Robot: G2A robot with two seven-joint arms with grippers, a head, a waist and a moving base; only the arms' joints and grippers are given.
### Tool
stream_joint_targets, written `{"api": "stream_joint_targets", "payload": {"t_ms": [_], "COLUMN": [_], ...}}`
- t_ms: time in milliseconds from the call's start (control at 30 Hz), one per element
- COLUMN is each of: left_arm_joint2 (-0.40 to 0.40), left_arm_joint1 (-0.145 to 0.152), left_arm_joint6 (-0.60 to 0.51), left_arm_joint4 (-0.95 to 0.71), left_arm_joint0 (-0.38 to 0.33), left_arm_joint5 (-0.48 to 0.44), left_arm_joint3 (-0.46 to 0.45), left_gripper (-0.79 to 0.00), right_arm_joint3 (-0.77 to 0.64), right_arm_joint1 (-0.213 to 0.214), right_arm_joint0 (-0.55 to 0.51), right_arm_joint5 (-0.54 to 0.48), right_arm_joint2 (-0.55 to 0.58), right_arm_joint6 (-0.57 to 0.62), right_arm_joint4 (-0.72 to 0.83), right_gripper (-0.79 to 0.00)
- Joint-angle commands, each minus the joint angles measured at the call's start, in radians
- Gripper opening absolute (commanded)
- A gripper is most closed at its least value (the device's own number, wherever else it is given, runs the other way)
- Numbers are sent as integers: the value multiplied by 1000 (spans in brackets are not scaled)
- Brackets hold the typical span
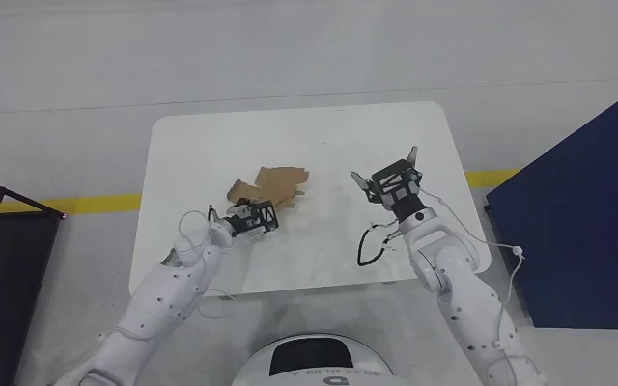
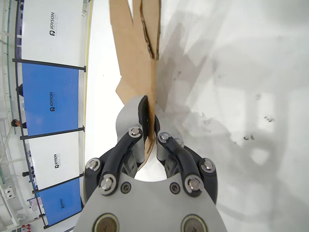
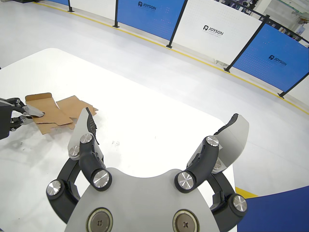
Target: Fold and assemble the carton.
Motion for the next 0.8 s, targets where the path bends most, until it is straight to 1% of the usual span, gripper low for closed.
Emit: {"api": "stream_joint_targets", "payload": {"t_ms": [0, 67, 133, 200, 233, 300, 367, 400, 467, 500, 767], "left_arm_joint2": [-7, -19, -44, -83, -102, -144, -188, -207, -243, -254, -254], "left_arm_joint1": [-1, -2, -1, 5, 8, 16, 27, 33, 42, 44, 44], "left_arm_joint6": [10, 36, 116, 172, 201, 265, 304, 311, 317, 306, 306], "left_arm_joint4": [-18, -60, -167, -273, -329, -456, -557, -601, -696, -724, -724], "left_arm_joint0": [6, 13, 24, 32, 36, 40, 38, 36, 31, 29, 29], "left_arm_joint5": [23, 31, -20, -101, -155, -315, -472, -554, -687, -725, -725], "left_arm_joint3": [-3, -9, -23, -30, -37, -40, -35, -29, -8, 4, 4], "left_gripper": [-785, -785, -785, -785, -785, -785, -785, -785, -785, -785, -785], "right_arm_joint3": [-1, -4, -10, -18, -23, -32, -39, -40, -40, -40, -40], "right_arm_joint1": [0, -1, -1, -1, -1, 0, 1, 1, 1, 1, 1], "right_arm_joint0": [-2, -5, -12, -22, -29, -42, -56, -60, -60, -60, -60], "right_arm_joint5": [0, 2, 6, 8, 8, 2, -14, -22, -22, -22, -22], "right_arm_joint2": [1, 4, 9, 18, 24, 38, 53, 59, 59, 59, 59], "right_arm_joint6": [-3, -8, -16, -33, -44, -73, -99, -106, -106, -106, -106], "right_arm_joint4": [0, 1, 4, 13, 20, 43, 71, 82, 82, 82, 82], "right_gripper": [0, 0, 0, 0, 0, 0, 0, 0, 0, 0, 0]}}
